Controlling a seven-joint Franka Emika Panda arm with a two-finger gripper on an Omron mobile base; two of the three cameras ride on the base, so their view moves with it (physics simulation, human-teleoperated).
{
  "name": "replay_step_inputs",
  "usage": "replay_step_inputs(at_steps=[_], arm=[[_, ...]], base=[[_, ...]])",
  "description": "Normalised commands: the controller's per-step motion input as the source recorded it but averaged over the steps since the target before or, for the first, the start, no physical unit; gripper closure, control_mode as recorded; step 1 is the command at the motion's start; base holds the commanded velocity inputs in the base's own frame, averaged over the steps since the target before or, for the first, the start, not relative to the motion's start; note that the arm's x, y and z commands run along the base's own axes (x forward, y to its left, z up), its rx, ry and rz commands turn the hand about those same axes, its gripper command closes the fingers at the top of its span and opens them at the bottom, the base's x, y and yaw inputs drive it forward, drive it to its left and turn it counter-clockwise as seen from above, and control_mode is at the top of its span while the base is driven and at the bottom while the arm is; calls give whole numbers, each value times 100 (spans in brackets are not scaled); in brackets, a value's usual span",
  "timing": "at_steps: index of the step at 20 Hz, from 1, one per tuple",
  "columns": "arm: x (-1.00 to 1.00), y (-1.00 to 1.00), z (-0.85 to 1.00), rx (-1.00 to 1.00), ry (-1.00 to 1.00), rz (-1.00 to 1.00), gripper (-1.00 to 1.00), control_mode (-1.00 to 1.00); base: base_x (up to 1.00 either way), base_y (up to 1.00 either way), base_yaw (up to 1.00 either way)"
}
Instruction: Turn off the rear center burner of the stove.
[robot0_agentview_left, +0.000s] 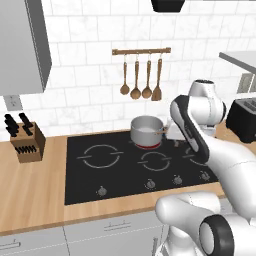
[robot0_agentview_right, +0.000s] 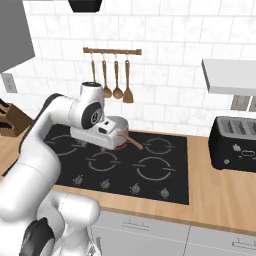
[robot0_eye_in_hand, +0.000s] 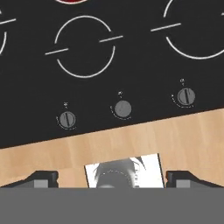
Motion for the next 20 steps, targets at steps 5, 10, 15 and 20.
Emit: replay_step_inputs(at_steps=[5, 10, 15, 20], arm=[[-7, -26, -65, 8, 14, -16, -100, -100], [14, -2, -38, 0, 15, -2, -100, -100], [17, 7, -45, 0, 18, 0, -100, -100], [4, 0, -51, 0, 8, 0, -100, -100]], base=[[0, 0, 0], [0, 0, 0], [0, 0, 0], [0, 0, 0]])
